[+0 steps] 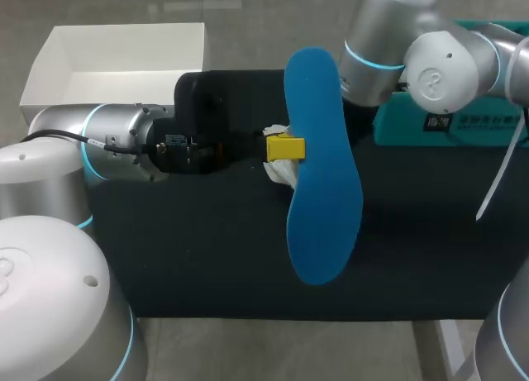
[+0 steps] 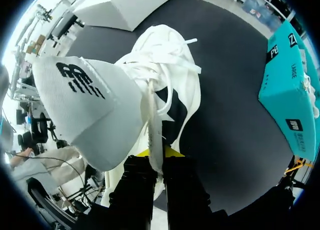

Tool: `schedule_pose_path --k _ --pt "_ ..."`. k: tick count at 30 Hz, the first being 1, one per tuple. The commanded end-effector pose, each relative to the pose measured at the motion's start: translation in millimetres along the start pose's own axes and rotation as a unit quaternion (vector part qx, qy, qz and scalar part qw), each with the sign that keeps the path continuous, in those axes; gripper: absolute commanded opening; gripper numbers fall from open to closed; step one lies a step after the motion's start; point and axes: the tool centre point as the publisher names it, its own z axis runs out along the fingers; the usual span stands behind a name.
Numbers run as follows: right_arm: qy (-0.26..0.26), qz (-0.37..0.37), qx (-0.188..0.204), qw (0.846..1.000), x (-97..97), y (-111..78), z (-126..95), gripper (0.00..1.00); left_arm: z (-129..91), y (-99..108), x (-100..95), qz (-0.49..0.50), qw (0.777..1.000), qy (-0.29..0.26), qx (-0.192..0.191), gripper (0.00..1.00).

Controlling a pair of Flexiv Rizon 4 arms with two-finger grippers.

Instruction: Take the shoe out of the shoebox, open the shoe tongue, remove and reinsert the insole, then place the shoe into the shoebox

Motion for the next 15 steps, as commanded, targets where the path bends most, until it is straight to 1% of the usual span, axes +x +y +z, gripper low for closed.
schedule_pose_path --k 1,3,7,15 --pt "0.005 0.179 -0.049 0.983 -0.6 1.8 7.9 0.0 0.9 0.6 -1.1 0.0 1.0 0.001 0.001 0.0" --pt "0.003 0.184 -0.054 0.981 -1.6 1.2 8.9 0.0 0.9 0.6 -1.1 0.0 1.0 0.001 0.001 0.0" --pt "0.004 0.163 -0.057 0.985 -5.3 2.9 12.4 0.0 0.9 0.6 -1.1 0.0 1.0 0.001 0.001 0.0" --pt "0.01 0.116 -0.051 0.992 -11.7 15.4 20.2 0.0 0.9 0.6 -1.1 0.0 1.0 0.001 0.001 0.0"
